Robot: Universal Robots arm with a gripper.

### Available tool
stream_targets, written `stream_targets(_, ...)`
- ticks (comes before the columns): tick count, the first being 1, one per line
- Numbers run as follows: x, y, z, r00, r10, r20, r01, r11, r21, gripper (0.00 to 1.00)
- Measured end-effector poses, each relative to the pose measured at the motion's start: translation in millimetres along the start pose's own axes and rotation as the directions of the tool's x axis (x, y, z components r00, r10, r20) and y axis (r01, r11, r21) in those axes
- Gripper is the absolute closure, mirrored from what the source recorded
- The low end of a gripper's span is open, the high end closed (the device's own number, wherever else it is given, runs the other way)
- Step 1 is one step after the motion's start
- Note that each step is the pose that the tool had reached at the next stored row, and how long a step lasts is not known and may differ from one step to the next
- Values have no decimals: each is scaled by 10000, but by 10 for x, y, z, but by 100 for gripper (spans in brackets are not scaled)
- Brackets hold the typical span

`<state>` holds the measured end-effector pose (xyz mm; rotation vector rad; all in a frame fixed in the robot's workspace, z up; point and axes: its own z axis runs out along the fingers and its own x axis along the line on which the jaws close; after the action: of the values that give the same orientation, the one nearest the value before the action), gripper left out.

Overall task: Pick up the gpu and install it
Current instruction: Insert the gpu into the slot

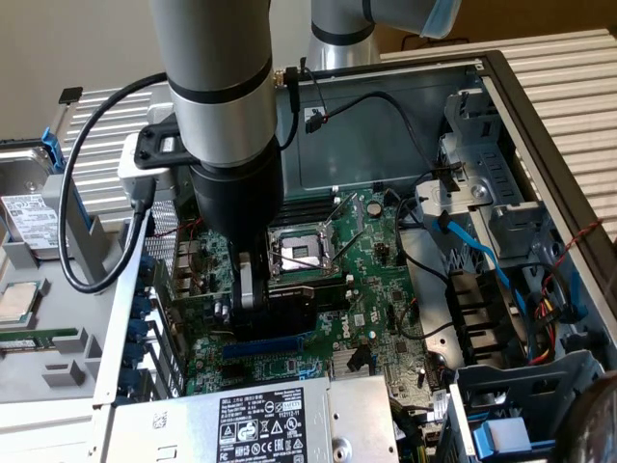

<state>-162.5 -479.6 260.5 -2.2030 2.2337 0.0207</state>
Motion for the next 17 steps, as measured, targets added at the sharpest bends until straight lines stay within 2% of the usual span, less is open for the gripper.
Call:
stream_targets(12,0,0,0,10000,6,2,-6,10000,-2,73)
stream_targets(17,0,0,31,10000,24,17,-24,10000,-2,73)
